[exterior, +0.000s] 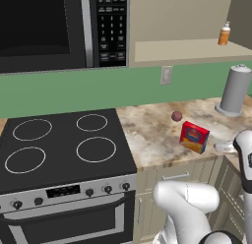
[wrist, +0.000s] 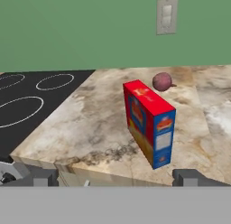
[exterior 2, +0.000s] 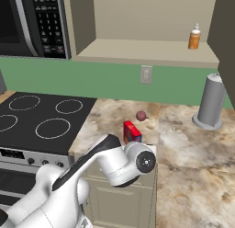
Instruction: Pick the bar and boxed food from the counter and place them in the cabinets closest to them.
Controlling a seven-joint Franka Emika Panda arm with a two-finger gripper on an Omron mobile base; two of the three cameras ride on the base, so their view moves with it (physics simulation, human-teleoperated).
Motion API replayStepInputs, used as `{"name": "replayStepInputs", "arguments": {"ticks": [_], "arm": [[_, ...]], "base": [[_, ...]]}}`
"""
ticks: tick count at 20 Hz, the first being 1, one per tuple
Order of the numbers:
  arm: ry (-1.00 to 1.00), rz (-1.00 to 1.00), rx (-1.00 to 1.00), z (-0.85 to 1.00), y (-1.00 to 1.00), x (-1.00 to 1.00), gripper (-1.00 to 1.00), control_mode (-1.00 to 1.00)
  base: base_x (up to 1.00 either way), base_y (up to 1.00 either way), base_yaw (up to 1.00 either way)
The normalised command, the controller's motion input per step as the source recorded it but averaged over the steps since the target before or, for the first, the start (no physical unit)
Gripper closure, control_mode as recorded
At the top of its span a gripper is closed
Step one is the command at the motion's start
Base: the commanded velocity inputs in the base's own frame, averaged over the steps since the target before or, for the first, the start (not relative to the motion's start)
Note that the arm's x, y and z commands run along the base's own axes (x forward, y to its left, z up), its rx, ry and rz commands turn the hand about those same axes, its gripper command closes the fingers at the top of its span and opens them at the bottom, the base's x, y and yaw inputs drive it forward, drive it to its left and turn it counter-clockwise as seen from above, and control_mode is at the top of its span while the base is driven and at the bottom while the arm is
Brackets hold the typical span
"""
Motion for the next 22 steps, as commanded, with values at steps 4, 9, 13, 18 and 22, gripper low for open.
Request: {"name": "replayStepInputs", "arguments": {"ticks": [4,9,13,18,22], "arm": [[0.0,0.0,0.0,-0.19,0.0,0.15,-1.0,-1.0],[0.0,0.0,0.0,-0.13,0.0,0.18,-1.0,-1.0],[0.0,0.0,0.0,-0.11,0.0,0.17,-1.0,-1.0],[-0.01,0.01,0.0,-0.11,0.0,0.09,-1.0,-1.0],[-0.03,0.03,0.0,-0.12,-0.02,0.01,-1.0,-1.0]], "base": [[0.0,0.0,0.0],[0.0,0.0,0.0],[0.0,0.0,0.0],[0.0,0.0,0.0],[0.0,0.0,0.0]]}}
